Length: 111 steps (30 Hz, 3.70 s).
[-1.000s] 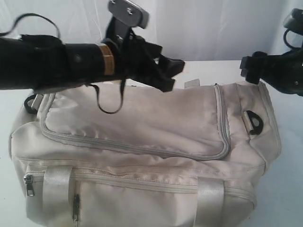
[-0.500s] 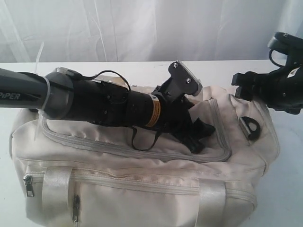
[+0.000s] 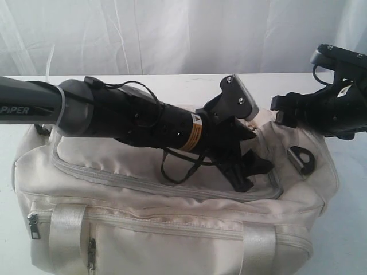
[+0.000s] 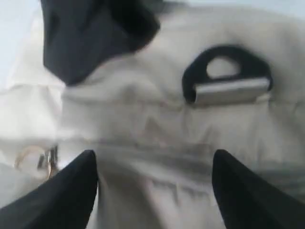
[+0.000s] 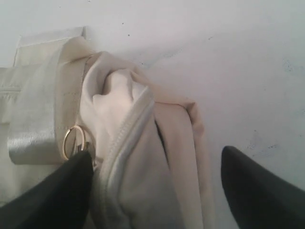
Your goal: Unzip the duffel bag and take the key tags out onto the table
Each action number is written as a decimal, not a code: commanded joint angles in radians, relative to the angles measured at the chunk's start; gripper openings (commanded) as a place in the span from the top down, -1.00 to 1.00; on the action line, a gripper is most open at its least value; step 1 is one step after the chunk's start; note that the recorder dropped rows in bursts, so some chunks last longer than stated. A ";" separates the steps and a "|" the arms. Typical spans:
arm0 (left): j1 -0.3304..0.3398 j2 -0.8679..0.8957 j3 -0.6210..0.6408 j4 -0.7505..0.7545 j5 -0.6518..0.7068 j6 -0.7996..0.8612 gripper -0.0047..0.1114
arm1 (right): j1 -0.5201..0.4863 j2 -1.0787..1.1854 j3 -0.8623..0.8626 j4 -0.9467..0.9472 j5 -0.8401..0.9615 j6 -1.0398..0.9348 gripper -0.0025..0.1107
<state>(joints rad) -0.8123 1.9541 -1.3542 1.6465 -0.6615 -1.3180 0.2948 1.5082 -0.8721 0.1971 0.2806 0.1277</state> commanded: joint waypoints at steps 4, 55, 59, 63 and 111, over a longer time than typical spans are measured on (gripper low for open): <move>-0.013 -0.011 -0.089 0.012 0.024 -0.059 -0.29 | 0.007 0.003 -0.005 -0.006 -0.006 -0.031 -0.26; 0.001 -0.116 0.082 0.001 0.385 -0.254 0.02 | 0.007 -0.187 -0.004 -0.008 -0.086 -0.334 0.31; 0.062 -0.116 0.043 -0.205 0.359 -0.284 -0.21 | 0.007 -0.189 -0.004 -0.008 -0.073 -0.334 0.31; 0.125 -0.074 0.008 -0.211 0.190 -0.508 -0.21 | 0.007 -0.189 -0.004 -0.008 -0.051 -0.334 0.31; 0.253 0.260 -0.277 -0.482 -0.530 -0.659 0.92 | 0.007 -0.313 -0.004 -0.006 0.140 -0.332 0.31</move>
<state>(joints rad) -0.5905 2.2544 -1.6280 1.2601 -1.1028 -2.0015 0.3008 1.2375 -0.8741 0.1971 0.4409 -0.1980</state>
